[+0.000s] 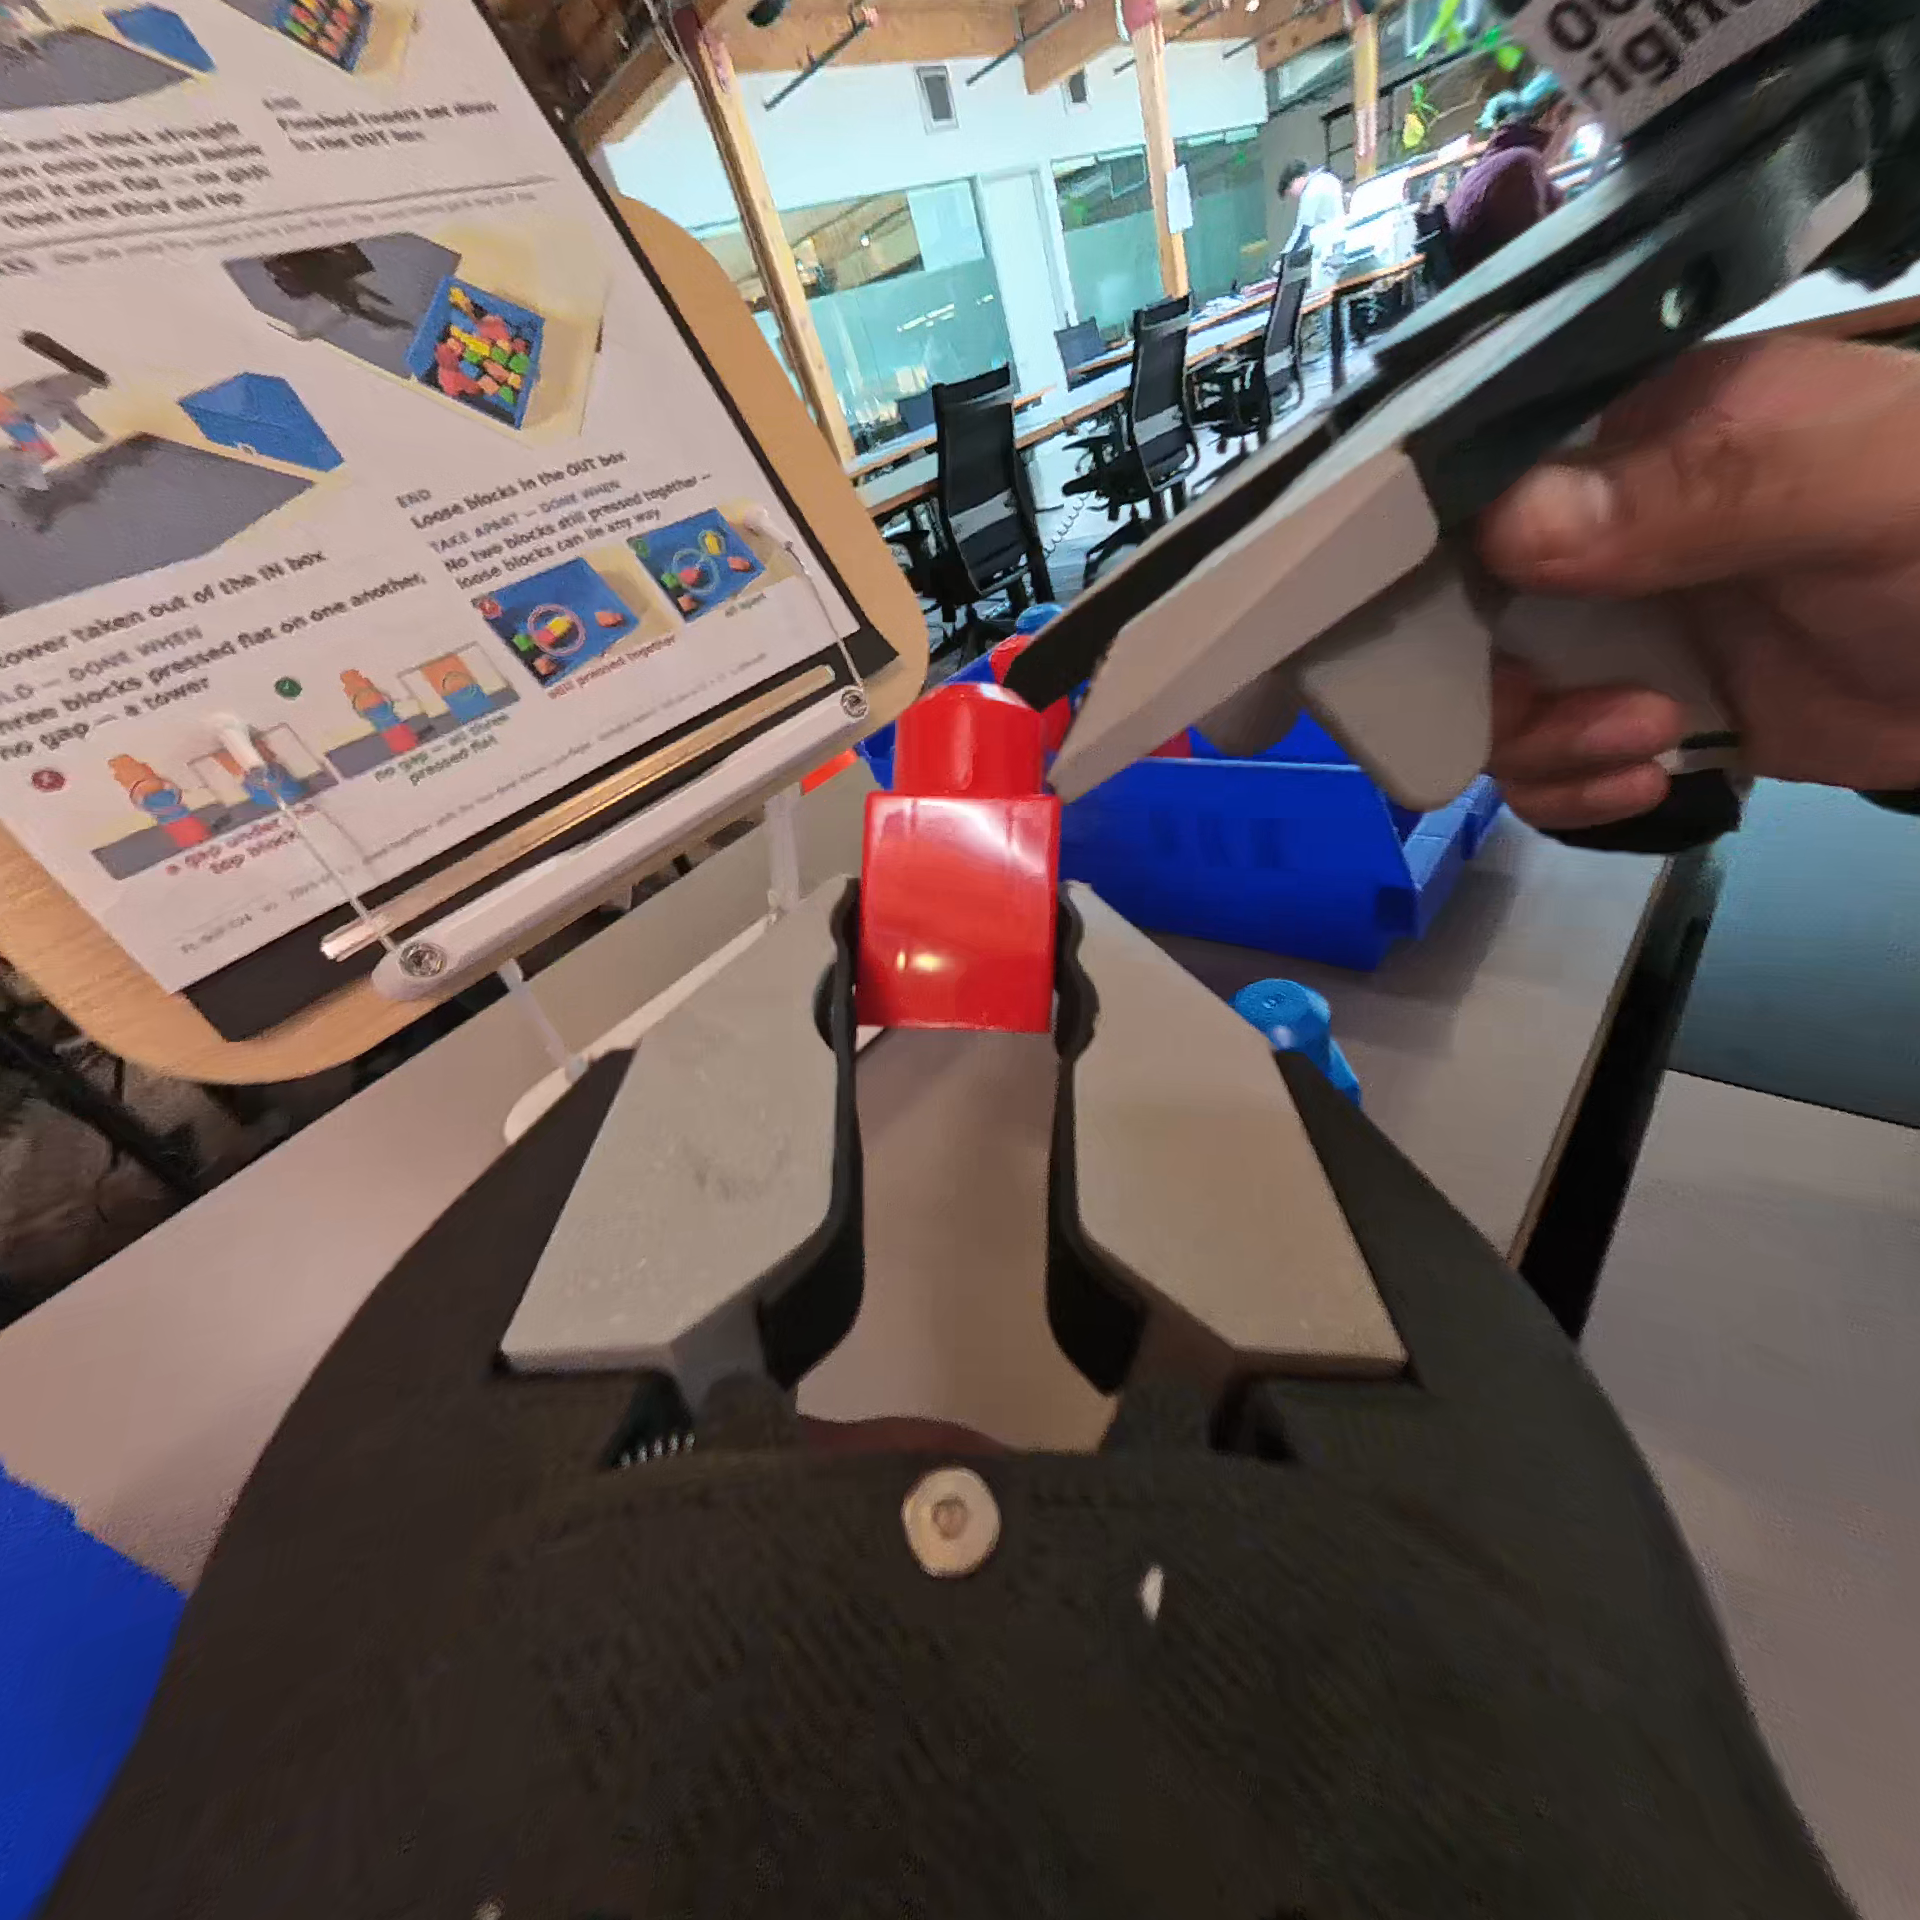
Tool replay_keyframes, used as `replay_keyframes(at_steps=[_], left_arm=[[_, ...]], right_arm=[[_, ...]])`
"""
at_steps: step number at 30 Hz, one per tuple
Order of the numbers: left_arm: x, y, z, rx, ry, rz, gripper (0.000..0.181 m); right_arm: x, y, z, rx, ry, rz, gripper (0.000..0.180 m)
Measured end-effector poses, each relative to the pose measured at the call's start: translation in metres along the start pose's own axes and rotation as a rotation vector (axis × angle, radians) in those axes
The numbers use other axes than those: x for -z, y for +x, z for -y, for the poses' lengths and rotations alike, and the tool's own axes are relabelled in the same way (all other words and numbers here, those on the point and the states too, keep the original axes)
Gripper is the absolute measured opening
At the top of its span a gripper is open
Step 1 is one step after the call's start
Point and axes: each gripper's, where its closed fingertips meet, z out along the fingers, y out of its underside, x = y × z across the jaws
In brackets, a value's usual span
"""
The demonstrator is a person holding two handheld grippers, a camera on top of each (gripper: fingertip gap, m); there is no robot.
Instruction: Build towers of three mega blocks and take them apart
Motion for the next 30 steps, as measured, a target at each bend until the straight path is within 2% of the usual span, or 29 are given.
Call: replay_keyframes(at_steps=[6,8,11,12,14,15,21,27,30], left_arm=[[0.001,-0.006,-0.02,-0.077,-0.044,0.057,0.034],[0.002,-0.009,-0.019,-0.11,-0.042,0.093,0.034],[0.001,0.0,-0.017,-0.111,-0.043,0.064,0.034],[0.001,0.003,-0.017,-0.111,-0.042,0.055,0.035],[0.0,0.006,-0.017,-0.089,-0.038,0.047,0.034],[-0.001,0.006,-0.019,-0.078,-0.045,0.044,0.034],[-0.002,0.015,-0.024,-0.094,-0.053,0.028,0.034],[0.0,0.025,-0.029,-0.084,-0.041,0.007,0.032],[-0.001,0.034,-0.033,-0.026,-0.061,-0.065,0.032]], right_arm=[[-0.019,-0.01,-0.011,-0.116,-0.02,0.2,0.074],[-0.027,-0.017,-0.024,-0.145,-0.077,0.243,0.078],[-0.036,-0.016,-0.031,-0.093,-0.09,0.205,0.082],[-0.036,-0.018,-0.029,-0.085,-0.074,0.218,0.075],[-0.034,-0.031,-0.027,-0.102,-0.047,0.3,0.047],[-0.034,-0.035,-0.027,-0.114,-0.045,0.324,0.04],[-0.029,-0.033,-0.034,-0.079,-0.053,0.325,0.038],[-0.012,-0.018,-0.029,-0.027,-0.035,0.245,0.037],[0.003,-0.005,-0.027,-0.036,-0.035,0.231,0.037]])
